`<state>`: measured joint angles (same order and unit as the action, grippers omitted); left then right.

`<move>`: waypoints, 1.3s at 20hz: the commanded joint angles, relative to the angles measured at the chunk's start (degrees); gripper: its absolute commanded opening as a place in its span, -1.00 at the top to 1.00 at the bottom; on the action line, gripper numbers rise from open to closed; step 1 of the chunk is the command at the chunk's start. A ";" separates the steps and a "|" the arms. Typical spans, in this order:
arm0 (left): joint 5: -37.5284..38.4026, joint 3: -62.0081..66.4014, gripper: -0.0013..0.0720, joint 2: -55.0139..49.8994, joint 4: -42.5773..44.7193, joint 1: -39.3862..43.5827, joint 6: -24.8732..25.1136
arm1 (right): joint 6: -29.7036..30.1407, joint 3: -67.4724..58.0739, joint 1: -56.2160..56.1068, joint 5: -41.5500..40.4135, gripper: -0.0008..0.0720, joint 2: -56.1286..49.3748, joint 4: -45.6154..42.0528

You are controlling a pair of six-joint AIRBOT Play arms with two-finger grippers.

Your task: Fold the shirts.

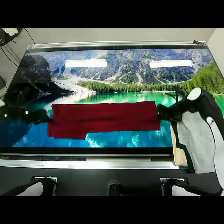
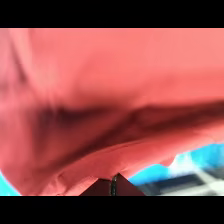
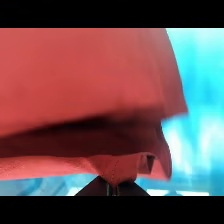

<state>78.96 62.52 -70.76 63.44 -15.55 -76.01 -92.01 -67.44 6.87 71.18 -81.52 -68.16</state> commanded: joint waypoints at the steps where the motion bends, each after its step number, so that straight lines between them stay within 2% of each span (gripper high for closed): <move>1: -0.59 13.07 0.91 -10.51 0.17 1.33 -2.03 | -1.86 -9.07 -0.28 -2.32 0.86 -7.17 0.26; 5: 0.85 18.67 0.91 -20.96 0.00 2.54 -1.97 | -3.30 -11.58 -2.64 -6.34 0.86 -13.31 0.37; 9: -1.99 19.04 0.90 -24.50 -0.02 2.40 -2.03 | -4.44 -11.58 -2.69 -5.11 0.85 -15.87 0.13; 10: -1.81 19.04 0.88 -24.92 -0.11 2.49 -2.58 | -4.50 -11.58 -2.78 -5.25 0.66 -15.76 0.87; 11: -1.40 19.04 0.50 -25.05 -0.37 2.51 -3.06 | -4.44 -11.82 -2.58 -5.11 0.13 -15.65 2.10; 12: -0.48 19.15 -0.06 -24.87 -0.42 2.43 -3.04 | -4.17 -12.57 -2.05 -4.17 -0.33 -15.47 2.43; 13: 0.74 19.34 -0.18 -24.63 -0.39 2.21 -2.73 | -2.93 -13.94 -1.27 -2.10 -0.54 -15.30 2.32; 14: 2.23 19.71 -0.18 -24.41 -0.42 1.81 -1.92 | -1.81 -15.19 -0.15 -0.26 -0.67 -14.93 2.34; 15: 3.63 20.15 -0.18 -24.04 -0.42 1.42 -1.73 | -1.62 -16.04 1.38 0.90 -0.73 -14.40 2.36; 18: 3.98 20.24 -0.17 -21.88 -0.98 0.98 -1.77 | -1.68 -16.15 4.50 2.67 -0.75 -15.02 1.22; 20: 3.96 20.24 -0.17 -20.09 -3.39 1.01 -1.77 | -1.64 -16.15 4.00 2.78 -0.90 -16.48 1.90; 26: 3.96 20.24 -0.17 -14.97 -6.51 1.31 -1.75 | -1.66 -16.15 3.15 3.52 -0.89 -21.59 4.79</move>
<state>82.76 82.72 -87.94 58.85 -14.44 -77.80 -93.67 -83.53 10.17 73.43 -101.12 -65.21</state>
